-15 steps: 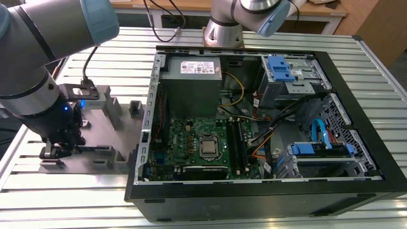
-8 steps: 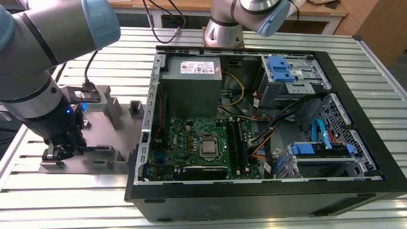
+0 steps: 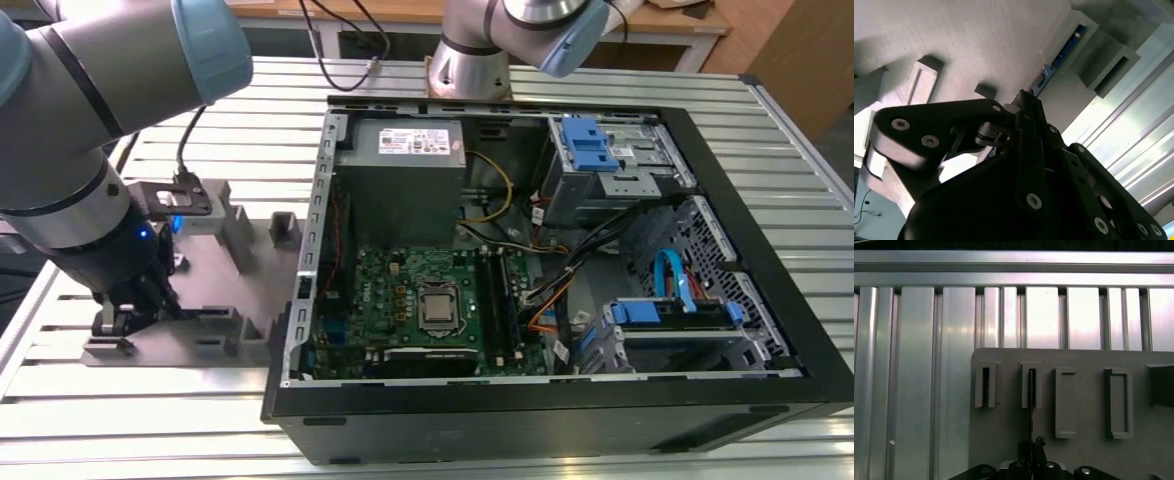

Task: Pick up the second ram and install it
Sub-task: 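Pick up the second ram and move it above second insertion slot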

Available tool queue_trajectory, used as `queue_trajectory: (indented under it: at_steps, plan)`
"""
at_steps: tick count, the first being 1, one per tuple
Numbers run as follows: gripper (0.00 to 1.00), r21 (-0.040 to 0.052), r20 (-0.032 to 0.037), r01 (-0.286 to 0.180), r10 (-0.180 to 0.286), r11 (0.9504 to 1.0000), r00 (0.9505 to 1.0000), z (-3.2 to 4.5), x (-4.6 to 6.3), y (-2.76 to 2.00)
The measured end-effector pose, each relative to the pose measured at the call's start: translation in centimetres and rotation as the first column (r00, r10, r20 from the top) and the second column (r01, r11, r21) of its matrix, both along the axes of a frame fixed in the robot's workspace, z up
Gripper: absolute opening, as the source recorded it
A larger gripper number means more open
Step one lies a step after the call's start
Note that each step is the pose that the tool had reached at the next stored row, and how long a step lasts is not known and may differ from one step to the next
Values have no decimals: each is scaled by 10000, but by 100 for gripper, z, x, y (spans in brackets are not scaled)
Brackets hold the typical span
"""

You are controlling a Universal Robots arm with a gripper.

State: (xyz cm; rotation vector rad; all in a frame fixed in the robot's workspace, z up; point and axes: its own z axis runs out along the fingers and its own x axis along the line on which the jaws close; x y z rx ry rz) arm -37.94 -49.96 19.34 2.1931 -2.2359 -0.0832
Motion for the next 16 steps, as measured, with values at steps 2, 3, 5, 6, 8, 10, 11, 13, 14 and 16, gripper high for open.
queue_trajectory:
  at_steps: [2,3,5,6,8,10,11,13,14,16]
  plan:
    - [11,0,0,0,0,10000,10000,-1,0,0]
    - [11,0,0,0,0,10000,10000,-1,0,0]
    - [11,0,0,0,0,10000,10000,-3,0,0]
    - [11,0,-1,0,0,10000,10000,-3,0,0]
    - [11,0,0,1,-1,10000,10000,-4,0,0]
    - [11,0,0,0,0,10000,10000,-5,0,0]
    - [11,0,0,0,0,10000,10000,-5,0,0]
    - [11,0,0,0,0,10000,10000,-6,0,0]
    - [11,0,0,0,0,10000,10000,-7,0,0]
    - [11,0,0,0,0,10000,10000,-8,0,0]
